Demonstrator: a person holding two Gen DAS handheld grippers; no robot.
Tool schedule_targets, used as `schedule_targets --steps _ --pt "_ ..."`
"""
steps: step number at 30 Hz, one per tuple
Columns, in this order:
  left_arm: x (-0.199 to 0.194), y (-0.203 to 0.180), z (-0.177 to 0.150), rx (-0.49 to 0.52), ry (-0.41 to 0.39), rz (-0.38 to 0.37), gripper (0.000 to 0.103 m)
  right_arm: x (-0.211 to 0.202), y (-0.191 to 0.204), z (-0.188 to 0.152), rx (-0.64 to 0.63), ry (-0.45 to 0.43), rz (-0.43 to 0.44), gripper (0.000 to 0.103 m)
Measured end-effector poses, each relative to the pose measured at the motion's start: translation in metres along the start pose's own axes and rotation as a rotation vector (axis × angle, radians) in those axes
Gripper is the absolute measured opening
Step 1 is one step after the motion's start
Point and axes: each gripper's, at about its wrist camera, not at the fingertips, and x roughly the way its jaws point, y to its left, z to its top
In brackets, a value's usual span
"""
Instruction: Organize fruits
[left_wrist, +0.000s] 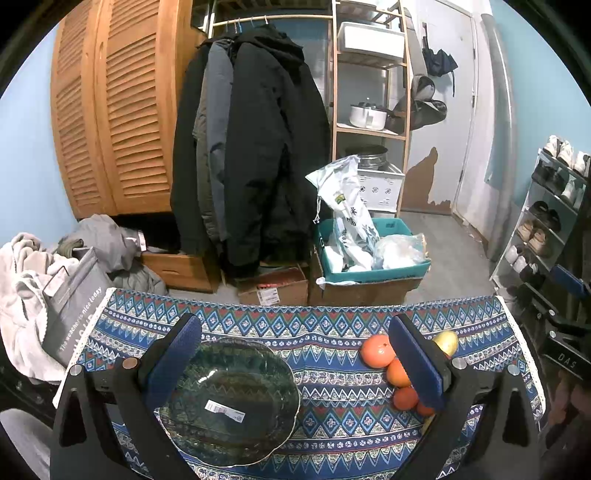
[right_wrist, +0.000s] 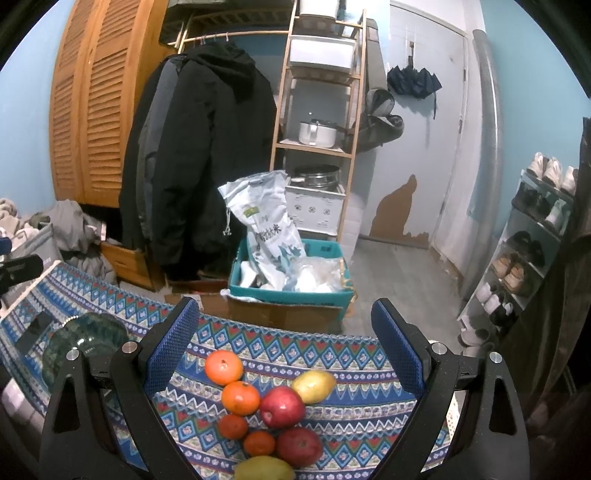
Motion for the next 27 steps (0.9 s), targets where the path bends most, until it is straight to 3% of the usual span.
schedule_targets --steps 27 --pt "-0.0001 -0.0059 -0.0016 -0.001 -0.002 -0.008 0.102 -0.0004 0.0014 -0.001 -0.01 0.0 -0.002 0.093"
